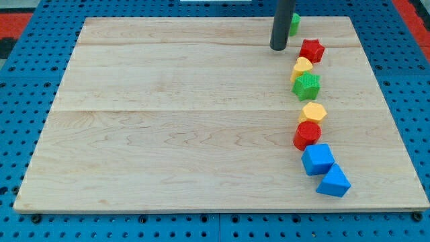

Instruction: Place the green circle to the top center

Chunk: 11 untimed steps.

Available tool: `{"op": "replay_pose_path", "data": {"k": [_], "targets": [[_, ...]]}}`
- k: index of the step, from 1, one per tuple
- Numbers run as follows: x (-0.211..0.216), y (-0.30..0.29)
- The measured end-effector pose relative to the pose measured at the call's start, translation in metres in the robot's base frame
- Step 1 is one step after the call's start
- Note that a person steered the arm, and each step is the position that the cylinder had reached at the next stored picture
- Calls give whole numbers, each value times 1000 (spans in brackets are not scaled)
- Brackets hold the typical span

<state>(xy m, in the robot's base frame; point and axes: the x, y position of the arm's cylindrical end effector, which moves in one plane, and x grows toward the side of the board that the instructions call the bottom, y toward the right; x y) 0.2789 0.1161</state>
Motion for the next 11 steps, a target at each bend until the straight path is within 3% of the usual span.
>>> {"op": "replay_pose_path", "data": {"k": [2,3,4,5,6,7,8,11], "targets": [[0,21],[-1,63],[-34,76],[-60,59],[-60,-47],[-59,-65],[-73,23],[-86,-9]]}}
